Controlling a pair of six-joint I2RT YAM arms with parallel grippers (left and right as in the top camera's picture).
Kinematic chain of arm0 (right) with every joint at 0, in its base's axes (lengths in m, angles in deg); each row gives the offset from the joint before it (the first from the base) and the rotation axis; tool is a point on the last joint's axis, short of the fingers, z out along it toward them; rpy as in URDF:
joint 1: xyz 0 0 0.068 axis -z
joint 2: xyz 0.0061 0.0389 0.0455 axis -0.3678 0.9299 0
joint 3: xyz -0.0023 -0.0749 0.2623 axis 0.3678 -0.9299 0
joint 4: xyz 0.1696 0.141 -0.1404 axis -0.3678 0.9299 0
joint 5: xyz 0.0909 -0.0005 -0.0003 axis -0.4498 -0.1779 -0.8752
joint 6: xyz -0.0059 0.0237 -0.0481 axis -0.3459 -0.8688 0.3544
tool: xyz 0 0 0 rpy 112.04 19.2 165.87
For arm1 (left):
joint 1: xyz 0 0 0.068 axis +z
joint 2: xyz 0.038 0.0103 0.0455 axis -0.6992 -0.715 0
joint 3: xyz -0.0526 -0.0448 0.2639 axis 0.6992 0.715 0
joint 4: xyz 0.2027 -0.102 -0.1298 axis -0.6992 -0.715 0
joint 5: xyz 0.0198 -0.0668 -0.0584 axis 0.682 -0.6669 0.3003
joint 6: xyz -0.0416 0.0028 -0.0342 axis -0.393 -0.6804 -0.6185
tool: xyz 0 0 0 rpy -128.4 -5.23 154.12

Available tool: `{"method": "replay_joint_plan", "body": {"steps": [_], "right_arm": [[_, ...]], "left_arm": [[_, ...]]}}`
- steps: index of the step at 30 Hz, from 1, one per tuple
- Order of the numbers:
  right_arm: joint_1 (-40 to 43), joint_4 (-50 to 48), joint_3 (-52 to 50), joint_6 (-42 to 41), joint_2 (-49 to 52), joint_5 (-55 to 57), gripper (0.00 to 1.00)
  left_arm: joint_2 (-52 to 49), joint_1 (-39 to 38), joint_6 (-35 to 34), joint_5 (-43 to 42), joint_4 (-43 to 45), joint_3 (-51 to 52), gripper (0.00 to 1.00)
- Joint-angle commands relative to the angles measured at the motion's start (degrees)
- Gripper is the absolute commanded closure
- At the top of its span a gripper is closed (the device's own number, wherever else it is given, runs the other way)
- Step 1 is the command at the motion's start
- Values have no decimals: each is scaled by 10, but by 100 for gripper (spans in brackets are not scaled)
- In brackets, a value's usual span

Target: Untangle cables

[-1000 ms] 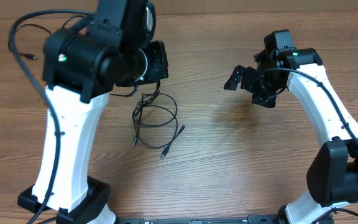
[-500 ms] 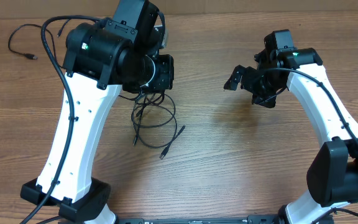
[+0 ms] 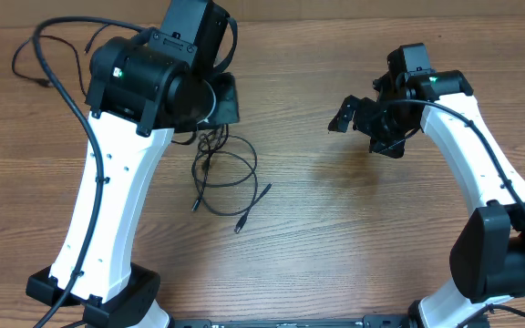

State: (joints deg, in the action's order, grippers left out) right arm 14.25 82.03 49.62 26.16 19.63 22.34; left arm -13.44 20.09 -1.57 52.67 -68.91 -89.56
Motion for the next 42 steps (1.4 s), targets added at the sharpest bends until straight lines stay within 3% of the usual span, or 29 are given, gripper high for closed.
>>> {"method": "replay_joint_plan", "body": {"steps": [1,5,8,13,22,29,35,40,42], "right_arm": [[-2,-3,0,2,-4,0,0],[-2,-3,0,2,-4,0,0],[-2,-3,0,2,-4,0,0],[-2,-3,0,2,-4,0,0],[-2,-3,0,2,-4,0,0],[-2,-3,0,2,-4,0,0],[-2,-3,0,2,-4,0,0],[-2,-3,0,2,-4,0,0],[-2,-3,0,2,-4,0,0]], "left_arm": [[16,7,-42,88,1,2,96],[17,6,-14,32,30,1,96],[19,6,54,-74,73,-14,96],[24,7,81,-207,113,-81,96],[35,7,56,-227,117,-162,96],[65,7,50,-324,226,-163,96],[100,7,9,-235,282,-163,96],[129,7,14,-232,356,-163,96],[137,7,25,-179,374,-163,96]]}}
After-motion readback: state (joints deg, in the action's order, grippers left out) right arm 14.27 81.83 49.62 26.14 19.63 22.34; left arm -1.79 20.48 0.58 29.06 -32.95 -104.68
